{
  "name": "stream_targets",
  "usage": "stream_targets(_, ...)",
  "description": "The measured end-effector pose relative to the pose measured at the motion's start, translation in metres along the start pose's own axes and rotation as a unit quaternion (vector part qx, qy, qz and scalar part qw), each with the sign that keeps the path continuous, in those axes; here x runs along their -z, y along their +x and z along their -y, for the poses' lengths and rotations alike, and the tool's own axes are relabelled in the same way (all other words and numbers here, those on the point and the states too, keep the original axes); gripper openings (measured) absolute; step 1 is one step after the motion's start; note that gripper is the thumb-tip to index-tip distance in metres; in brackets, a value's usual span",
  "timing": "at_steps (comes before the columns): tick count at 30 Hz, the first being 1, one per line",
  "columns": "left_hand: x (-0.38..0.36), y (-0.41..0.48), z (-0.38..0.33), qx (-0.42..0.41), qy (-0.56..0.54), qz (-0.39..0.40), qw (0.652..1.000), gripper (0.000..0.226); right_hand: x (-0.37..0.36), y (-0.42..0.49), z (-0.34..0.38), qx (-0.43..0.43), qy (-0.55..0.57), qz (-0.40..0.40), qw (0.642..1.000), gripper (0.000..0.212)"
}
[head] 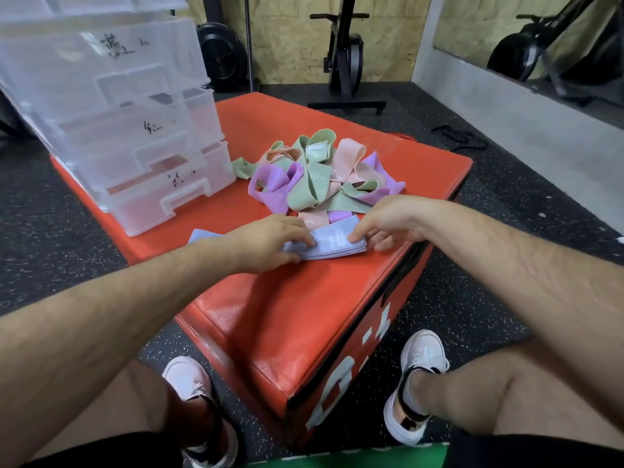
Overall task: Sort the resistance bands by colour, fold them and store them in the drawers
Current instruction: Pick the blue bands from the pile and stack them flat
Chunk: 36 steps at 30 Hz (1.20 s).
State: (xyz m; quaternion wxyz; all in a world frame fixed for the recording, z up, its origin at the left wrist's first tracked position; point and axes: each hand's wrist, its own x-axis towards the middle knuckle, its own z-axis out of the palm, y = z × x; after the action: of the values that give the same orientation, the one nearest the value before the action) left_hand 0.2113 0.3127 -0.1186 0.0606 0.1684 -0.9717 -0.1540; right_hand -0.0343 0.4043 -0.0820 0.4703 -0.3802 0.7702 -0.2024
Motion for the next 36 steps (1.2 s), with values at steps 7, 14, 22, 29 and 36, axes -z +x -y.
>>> stream_targets(7, 0.006, -0.011, 0.011, 0.017, 0.002, -0.002, 1.0, 0.037, 0.066, -0.039, -0.01, 0.013, -0.059, -0.01, 0.998, 0.034)
stream_targets(14, 0.017, -0.03, 0.024, 0.088, 0.059, -0.049, 0.993, 0.041, 0.048, -0.052, 0.019, 0.071, -0.03, 0.036, 0.996, 0.023)
stream_targets(22, 0.016, -0.046, 0.026, 0.134, -0.077, -0.026, 0.988, 0.041, -0.029, -0.033, 0.077, 0.085, -0.055, 0.041, 0.994, 0.024)
stream_targets(29, 0.019, -0.051, 0.034, 0.185, -0.205, -0.066, 0.959, 0.067, -0.087, -0.017, 0.101, 0.091, -0.087, 0.049, 0.991, 0.017)
stream_targets(36, 0.028, -0.057, 0.036, 0.208, -0.23, -0.1, 0.945, 0.07, -0.102, 0.0, 0.106, 0.087, -0.114, 0.059, 0.988, 0.024)
